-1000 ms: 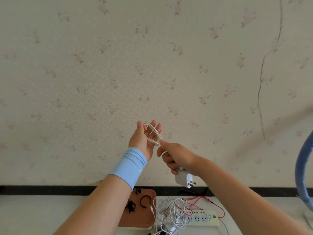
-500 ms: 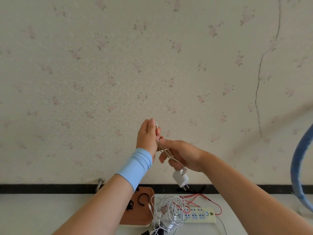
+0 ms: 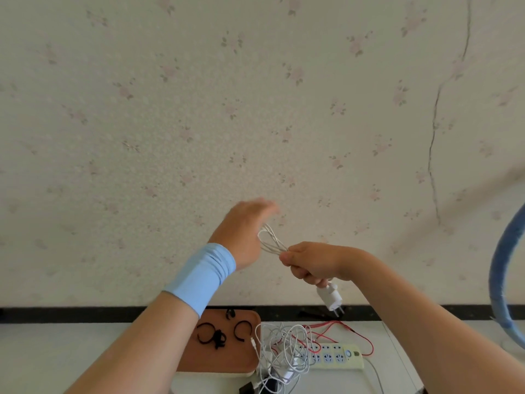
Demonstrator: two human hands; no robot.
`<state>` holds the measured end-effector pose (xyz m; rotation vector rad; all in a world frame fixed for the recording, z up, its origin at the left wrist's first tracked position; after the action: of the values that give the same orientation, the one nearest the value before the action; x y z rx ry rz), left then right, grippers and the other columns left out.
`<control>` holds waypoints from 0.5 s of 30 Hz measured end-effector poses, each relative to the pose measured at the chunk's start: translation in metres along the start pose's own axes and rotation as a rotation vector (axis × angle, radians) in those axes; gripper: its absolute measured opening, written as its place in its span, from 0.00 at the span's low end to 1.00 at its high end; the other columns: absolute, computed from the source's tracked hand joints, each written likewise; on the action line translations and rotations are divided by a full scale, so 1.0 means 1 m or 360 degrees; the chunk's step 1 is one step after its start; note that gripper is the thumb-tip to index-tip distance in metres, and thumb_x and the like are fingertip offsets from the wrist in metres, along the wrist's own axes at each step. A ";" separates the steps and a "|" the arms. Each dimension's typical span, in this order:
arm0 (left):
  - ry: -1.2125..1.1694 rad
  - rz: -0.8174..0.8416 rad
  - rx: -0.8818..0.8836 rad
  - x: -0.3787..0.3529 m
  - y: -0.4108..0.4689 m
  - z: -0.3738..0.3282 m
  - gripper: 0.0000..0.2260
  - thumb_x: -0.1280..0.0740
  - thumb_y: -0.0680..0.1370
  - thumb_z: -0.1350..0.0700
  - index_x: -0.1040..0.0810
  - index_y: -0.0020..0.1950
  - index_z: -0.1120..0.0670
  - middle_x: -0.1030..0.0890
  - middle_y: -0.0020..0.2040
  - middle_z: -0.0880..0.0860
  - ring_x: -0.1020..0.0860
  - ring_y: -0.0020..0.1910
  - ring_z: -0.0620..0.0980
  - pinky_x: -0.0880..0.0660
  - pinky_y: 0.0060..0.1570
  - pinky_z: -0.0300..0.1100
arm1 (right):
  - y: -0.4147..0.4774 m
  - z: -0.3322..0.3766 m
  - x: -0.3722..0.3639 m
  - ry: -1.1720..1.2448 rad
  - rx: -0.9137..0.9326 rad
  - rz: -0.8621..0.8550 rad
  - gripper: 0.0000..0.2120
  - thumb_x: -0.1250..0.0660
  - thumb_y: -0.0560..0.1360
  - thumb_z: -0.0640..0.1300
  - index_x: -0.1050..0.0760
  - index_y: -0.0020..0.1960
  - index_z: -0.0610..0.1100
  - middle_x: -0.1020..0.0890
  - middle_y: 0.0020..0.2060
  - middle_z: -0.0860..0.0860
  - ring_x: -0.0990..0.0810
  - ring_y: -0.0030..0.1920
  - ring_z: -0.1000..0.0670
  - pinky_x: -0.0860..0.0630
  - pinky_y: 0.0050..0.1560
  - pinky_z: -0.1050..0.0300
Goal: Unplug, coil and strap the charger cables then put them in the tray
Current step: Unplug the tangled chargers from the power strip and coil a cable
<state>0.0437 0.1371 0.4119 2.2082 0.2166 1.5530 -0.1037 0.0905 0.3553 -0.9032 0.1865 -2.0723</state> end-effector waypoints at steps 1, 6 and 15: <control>0.0089 0.0227 -0.0143 -0.008 -0.003 -0.011 0.32 0.39 0.73 0.70 0.33 0.73 0.47 0.33 0.74 0.46 0.39 0.75 0.48 0.49 0.77 0.46 | -0.001 0.001 -0.001 -0.0016 -0.0005 0.0042 0.13 0.43 0.85 0.51 0.35 0.44 0.47 0.35 0.29 0.54 0.41 0.26 0.53 0.41 0.27 0.60; 0.0392 0.0752 -0.0098 -0.047 -0.008 -0.023 0.18 0.41 0.78 0.59 0.32 0.68 0.47 0.21 0.55 0.47 0.25 0.57 0.50 0.42 0.73 0.49 | -0.006 0.010 -0.002 0.0039 0.0098 0.0192 0.11 0.42 0.84 0.46 0.29 0.45 0.46 0.38 0.29 0.52 0.43 0.28 0.53 0.44 0.30 0.59; 0.0304 0.0909 0.0248 -0.038 -0.004 -0.010 0.09 0.46 0.83 0.55 0.27 0.51 0.48 0.23 0.46 0.49 0.25 0.42 0.50 0.29 0.43 0.43 | -0.003 0.005 0.014 0.0339 0.0236 0.0253 0.11 0.37 0.83 0.43 0.18 0.57 0.39 0.28 0.31 0.52 0.33 0.30 0.53 0.32 0.34 0.61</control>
<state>0.0215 0.1297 0.3801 2.3690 -0.2751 2.1091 -0.1075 0.0828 0.3672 -0.5595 0.2076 -2.0021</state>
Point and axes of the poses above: each hand's wrist, its own y-axis towards the middle knuckle, its own x-axis out of the back of the hand, z = x × y, the point moved 5 cm from there along y, towards the middle knuckle
